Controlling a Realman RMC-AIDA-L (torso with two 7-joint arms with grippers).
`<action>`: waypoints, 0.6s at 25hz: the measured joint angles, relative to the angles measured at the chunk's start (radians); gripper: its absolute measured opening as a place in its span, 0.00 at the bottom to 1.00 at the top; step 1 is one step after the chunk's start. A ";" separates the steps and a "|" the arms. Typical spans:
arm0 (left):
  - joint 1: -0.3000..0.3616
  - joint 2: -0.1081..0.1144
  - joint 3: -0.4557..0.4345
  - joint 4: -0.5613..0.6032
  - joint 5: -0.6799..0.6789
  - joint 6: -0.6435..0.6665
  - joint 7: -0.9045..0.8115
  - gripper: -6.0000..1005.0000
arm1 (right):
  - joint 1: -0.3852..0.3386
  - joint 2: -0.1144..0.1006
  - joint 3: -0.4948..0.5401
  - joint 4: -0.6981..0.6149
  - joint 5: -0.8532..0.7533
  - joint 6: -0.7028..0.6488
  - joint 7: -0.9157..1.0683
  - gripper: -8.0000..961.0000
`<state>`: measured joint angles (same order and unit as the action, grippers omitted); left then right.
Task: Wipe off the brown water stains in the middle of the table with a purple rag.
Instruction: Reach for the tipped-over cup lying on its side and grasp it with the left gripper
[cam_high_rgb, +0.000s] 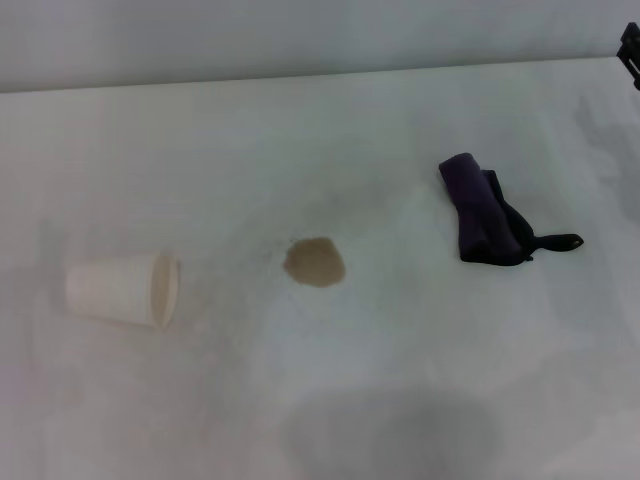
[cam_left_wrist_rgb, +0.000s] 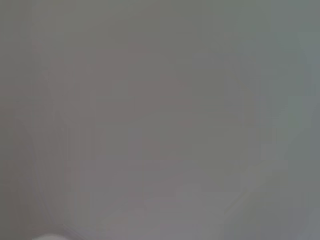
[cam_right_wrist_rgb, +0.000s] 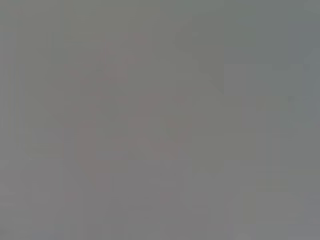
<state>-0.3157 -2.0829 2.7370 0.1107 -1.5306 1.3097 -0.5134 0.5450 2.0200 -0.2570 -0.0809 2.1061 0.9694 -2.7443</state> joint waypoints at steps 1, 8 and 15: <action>-0.004 0.000 0.001 0.001 -0.001 -0.015 -0.001 0.88 | 0.001 0.000 0.000 0.000 0.006 0.000 0.000 0.83; -0.034 -0.001 0.000 0.023 -0.027 -0.083 0.000 0.88 | 0.011 0.002 0.001 0.013 0.026 0.001 0.001 0.83; -0.088 0.010 0.002 -0.042 -0.050 -0.098 -0.009 0.88 | 0.037 0.002 0.013 0.015 0.051 -0.001 0.000 0.83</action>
<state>-0.4035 -2.0733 2.7391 0.0690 -1.5801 1.2120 -0.5225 0.5823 2.0221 -0.2443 -0.0661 2.1566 0.9681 -2.7443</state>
